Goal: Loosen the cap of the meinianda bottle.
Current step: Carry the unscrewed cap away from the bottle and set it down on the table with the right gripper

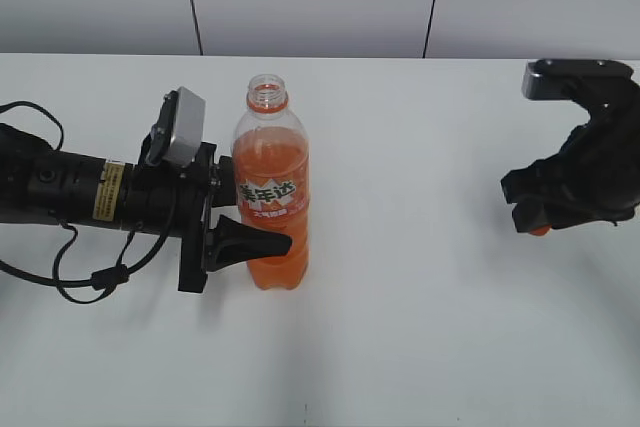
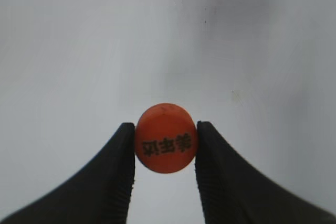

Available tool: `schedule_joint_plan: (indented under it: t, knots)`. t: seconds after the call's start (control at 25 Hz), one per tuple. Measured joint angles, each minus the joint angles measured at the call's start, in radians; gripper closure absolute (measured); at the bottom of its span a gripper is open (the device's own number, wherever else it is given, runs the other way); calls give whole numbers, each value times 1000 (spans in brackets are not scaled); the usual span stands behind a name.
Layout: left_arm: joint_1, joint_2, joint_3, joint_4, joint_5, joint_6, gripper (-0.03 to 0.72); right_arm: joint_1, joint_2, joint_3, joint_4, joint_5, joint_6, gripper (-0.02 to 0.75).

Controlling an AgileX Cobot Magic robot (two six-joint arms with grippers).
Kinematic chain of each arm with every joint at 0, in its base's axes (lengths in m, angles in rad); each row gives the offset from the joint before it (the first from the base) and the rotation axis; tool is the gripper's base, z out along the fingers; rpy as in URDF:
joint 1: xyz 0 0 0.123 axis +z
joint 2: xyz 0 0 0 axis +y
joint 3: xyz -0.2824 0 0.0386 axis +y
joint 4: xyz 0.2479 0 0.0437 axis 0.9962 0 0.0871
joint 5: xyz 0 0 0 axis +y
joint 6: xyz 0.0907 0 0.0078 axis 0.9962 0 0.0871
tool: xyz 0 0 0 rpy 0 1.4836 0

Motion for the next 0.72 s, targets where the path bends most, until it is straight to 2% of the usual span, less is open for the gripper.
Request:
schedule_joint_plan:
  t: [0.2, 0.32, 0.44, 0.72]
  knots:
    - [0, 0, 0, 0, 0, 0, 279, 0, -1, 132, -16, -213, 3, 467]
    - [0, 0, 0, 0, 0, 0, 279, 0, -1, 184, -73, -293, 3, 467]
    - [0, 0, 0, 0, 0, 0, 279, 0, 11, 198, -132, -326, 4, 467]
    - [0, 0, 0, 0, 0, 0, 279, 0, 117, 200, -155, -390, 38, 468]
